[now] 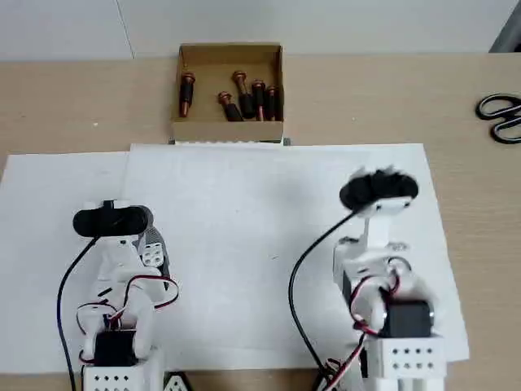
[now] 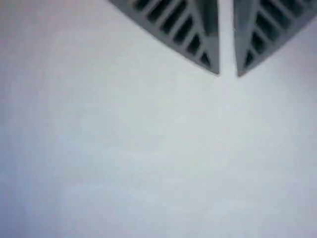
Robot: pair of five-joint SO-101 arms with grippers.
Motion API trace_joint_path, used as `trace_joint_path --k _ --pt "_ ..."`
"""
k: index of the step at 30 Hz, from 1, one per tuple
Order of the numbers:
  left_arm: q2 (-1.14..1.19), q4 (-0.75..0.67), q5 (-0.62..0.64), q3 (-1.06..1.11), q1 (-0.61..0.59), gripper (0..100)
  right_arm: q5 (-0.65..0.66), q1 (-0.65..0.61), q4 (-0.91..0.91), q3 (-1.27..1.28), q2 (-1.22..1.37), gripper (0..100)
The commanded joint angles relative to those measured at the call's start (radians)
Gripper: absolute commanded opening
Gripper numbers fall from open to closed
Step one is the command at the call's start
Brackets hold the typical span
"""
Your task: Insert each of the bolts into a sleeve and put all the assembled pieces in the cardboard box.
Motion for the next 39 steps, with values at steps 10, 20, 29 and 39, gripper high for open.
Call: trace_joint_path --k 10,20,29,39 --pt "-0.011 0.002 0.006 -0.007 0.006 1 0.032 0.002 -0.177 0.368 -0.335 0.4" --pt "-0.011 0.002 0.006 -0.007 0.006 1 0.025 0.002 -0.177 0.502 -0.501 0.4" --pt "-0.011 0.002 0.006 -0.007 0.006 1 0.026 0.002 -0.177 0.502 -0.501 0.4" --pt "-0.011 0.002 0.006 -0.007 0.006 1 0.031 0.005 -0.177 0.502 -0.501 0.4"
